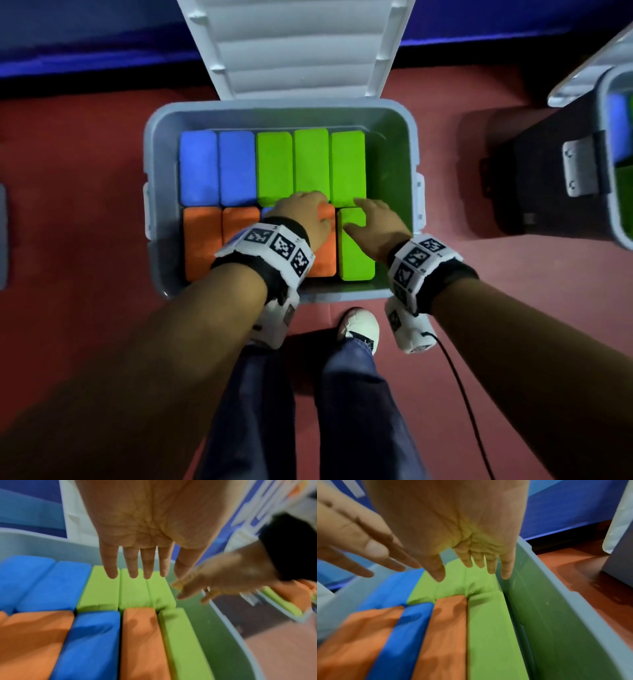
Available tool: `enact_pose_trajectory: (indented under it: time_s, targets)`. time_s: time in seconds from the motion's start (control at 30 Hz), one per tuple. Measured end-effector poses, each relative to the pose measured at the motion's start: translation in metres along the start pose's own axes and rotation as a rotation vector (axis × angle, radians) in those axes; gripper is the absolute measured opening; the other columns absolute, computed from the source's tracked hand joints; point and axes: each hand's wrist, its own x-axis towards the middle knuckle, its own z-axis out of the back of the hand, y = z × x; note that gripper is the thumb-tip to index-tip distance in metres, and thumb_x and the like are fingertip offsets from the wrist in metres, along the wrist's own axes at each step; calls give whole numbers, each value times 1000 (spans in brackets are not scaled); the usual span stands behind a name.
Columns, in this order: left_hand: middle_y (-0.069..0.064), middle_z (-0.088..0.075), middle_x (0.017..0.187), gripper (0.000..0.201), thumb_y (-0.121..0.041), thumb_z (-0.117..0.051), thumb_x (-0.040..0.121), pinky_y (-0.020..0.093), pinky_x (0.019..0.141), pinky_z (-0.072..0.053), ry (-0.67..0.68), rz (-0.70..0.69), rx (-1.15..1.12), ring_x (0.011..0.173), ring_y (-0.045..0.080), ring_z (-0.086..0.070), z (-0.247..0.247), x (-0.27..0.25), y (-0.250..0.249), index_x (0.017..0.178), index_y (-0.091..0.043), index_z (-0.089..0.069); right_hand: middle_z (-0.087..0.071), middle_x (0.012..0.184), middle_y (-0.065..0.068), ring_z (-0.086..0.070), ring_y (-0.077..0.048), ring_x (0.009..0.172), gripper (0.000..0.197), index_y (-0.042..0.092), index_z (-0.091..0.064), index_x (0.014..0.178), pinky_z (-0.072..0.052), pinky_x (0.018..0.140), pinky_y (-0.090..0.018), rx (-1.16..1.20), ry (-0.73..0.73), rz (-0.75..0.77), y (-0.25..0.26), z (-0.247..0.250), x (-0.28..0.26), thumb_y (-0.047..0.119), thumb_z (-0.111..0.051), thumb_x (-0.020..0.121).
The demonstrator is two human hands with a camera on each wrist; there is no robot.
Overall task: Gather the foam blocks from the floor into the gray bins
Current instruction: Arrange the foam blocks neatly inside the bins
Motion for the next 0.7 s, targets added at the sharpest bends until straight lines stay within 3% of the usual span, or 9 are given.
enact_pose_trajectory:
  time_s: [0.1,0.2,0.3,0.4,0.47,0.57,0.7]
  targets:
    - [11,-41,144,48,-30,-51,93,33,106,-36,13,54,-46,130,30,-42,38,-35,-22,140,-22,-40,-49,139,-10,-47,-25,127,47,15,-49,136,-34,102,-27,247,-62,-42,9,25,-60,27,-58,91]
    - [9,-41,145,49,-31,-50,94,30,103,-35,7,15,-59,130,29,-42,70,-76,-48,141,-22,-38,-58,130,-7,-53,-22,122,38,14,-56,128,-38,101,-28,471,-119,-122,21,58,-115,25,-58,91]
    - [7,-48,139,48,-30,-50,94,29,98,-37,20,-31,-71,124,26,-48,100,-122,-72,140,-22,-39,-62,124,-9,-56,-25,116,34,14,-59,123,-41,97,-30,481,-169,-170,34,98,-168,25,-57,91]
    - [8,-51,135,47,-30,-52,93,30,99,-42,27,-50,-109,120,26,-52,124,-160,-90,138,-22,-42,-67,111,-12,-61,-32,106,14,22,-65,98,-48,95,-40,476,-229,-194,46,127,-217,25,-60,86]
    - [9,-55,131,45,-29,-54,90,33,96,-45,0,-70,-140,113,28,-56,132,-178,-107,134,-21,-46,-68,106,-12,-63,-33,101,6,23,-63,88,-50,91,-38,437,-243,-209,49,144,-245,26,-58,85]
    - [9,-59,125,40,-27,-57,89,37,93,-48,5,-124,-213,108,33,-59,134,-195,-143,128,-18,-52,-67,108,-12,-60,-30,104,20,17,-66,101,-45,85,-31,355,-275,-247,39,169,-275,30,-55,89]
    - [4,-59,124,35,-26,-56,89,25,93,-42,28,-214,-183,109,24,-57,118,-196,-204,124,-18,-56,-66,108,-11,-59,-28,104,24,14,-64,105,-39,76,-26,359,-311,-332,-10,197,-303,29,-55,88]
